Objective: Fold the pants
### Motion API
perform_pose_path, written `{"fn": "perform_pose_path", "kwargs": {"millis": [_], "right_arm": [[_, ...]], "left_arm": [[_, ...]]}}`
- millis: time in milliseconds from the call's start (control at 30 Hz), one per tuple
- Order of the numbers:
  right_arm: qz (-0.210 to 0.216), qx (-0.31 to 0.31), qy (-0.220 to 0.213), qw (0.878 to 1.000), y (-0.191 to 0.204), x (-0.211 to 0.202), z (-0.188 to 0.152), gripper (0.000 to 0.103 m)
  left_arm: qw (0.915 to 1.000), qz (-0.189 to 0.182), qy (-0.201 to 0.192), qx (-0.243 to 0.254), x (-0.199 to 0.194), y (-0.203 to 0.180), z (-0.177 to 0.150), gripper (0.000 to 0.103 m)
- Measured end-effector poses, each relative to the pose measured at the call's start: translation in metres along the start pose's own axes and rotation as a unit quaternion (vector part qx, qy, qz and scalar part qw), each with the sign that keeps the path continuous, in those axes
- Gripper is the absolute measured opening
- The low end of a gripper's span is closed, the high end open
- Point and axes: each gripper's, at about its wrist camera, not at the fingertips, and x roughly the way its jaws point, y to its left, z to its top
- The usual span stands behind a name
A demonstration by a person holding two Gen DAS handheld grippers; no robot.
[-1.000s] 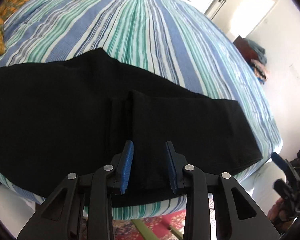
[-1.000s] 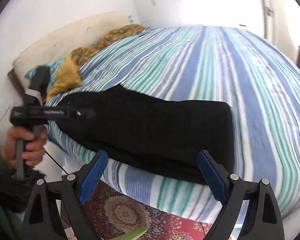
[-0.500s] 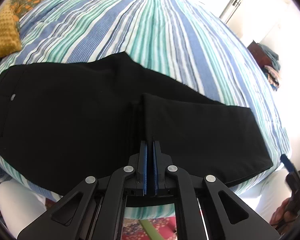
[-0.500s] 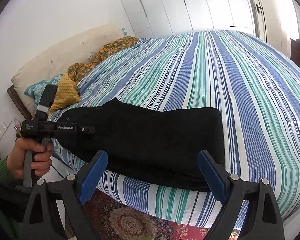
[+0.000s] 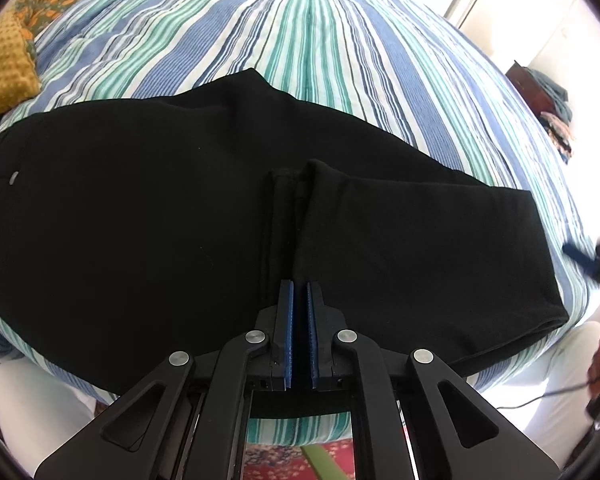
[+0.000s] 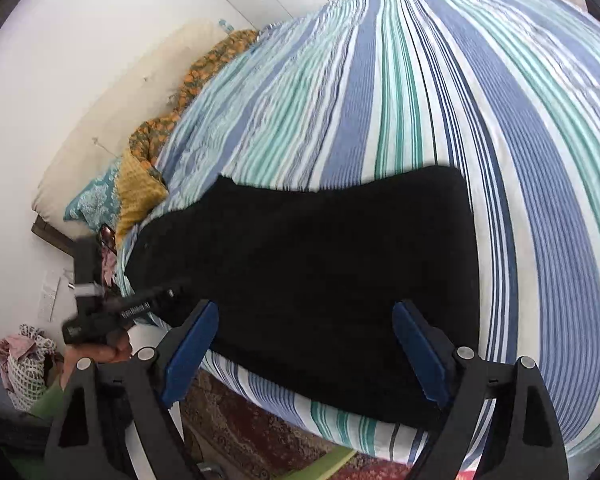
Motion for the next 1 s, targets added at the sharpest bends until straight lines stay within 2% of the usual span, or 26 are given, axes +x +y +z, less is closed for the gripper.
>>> {"fn": "perform_pose_path", "kwargs": {"millis": [67,133,233,267,300,367,467,600,633,700,733,767,800,833,867,967,1000], "right_arm": [[-0.012,0.003,-0.015,1.000,-0.005,0.000,0.023,0.089],[-0.022,0.011,-0.007,1.000,-0.018,0.014,0.041,0.089],[-0.085,0.031,0.047,0.995,-0.045,0.052,0.050,0.089],[-0.094,0.034,0.070,0.993,-0.052,0.063,0.049,0.089],[-0.103,0.028,0.075,0.991,-0.051,0.066,0.047,0.089],[-0.117,0.001,0.058,0.991,-0.038,0.054,0.048,0.089],[-0.108,-0.028,0.022,0.994,-0.009,0.022,0.038,0.089],[-0.105,-0.057,-0.010,0.993,0.023,-0.009,-0.003,0.090],[-0.110,-0.059,-0.007,0.992,0.027,-0.007,-0.013,0.091],[-0.118,-0.054,0.027,0.991,0.021,0.007,-0.033,0.091],[-0.127,-0.043,0.047,0.990,0.014,0.016,-0.041,0.091],[-0.132,-0.034,0.047,0.989,0.013,0.019,-0.047,0.091],[-0.132,-0.034,0.030,0.990,0.016,0.013,-0.047,0.091],[-0.132,-0.035,0.012,0.991,0.020,0.005,-0.044,0.091],[-0.132,-0.036,-0.011,0.990,0.025,-0.004,-0.040,0.091],[-0.157,-0.053,-0.104,0.981,0.041,-0.036,-0.035,0.094],[-0.169,-0.061,-0.134,0.975,0.046,-0.046,-0.036,0.103]], "left_arm": [[1.0000,-0.001,-0.001,-0.001,0.000,0.000,-0.001,0.005],[1.0000,-0.003,-0.002,-0.001,-0.001,0.000,-0.001,0.005],[1.0000,-0.004,-0.002,0.002,0.000,0.000,0.000,0.006],[1.0000,-0.002,-0.003,0.004,0.001,0.000,0.001,0.006],[1.0000,0.000,-0.003,0.007,0.001,-0.001,0.000,0.007],[0.9999,0.001,-0.006,0.009,0.001,-0.002,-0.001,0.009],[0.9999,-0.005,-0.010,0.005,0.001,0.000,-0.002,0.009],[0.9998,-0.010,-0.014,0.006,0.000,-0.002,-0.004,0.016],[0.9997,-0.016,-0.015,0.005,0.000,-0.003,-0.005,0.022],[0.9992,-0.035,-0.017,-0.006,-0.004,-0.003,-0.005,0.034],[0.9987,-0.045,-0.020,-0.016,-0.010,-0.003,-0.006,0.047],[0.9980,-0.050,-0.028,-0.026,-0.018,-0.002,-0.007,0.063],[0.9969,-0.052,-0.046,-0.037,-0.030,-0.002,-0.010,0.071],[0.9958,-0.051,-0.062,-0.044,-0.039,-0.001,-0.012,0.084],[0.9942,-0.049,-0.081,-0.050,-0.049,-0.001,-0.016,0.090],[0.9903,-0.030,-0.124,-0.056,-0.069,0.003,-0.030,0.090],[0.9894,-0.017,-0.132,-0.058,-0.072,0.005,-0.035,0.090]]}}
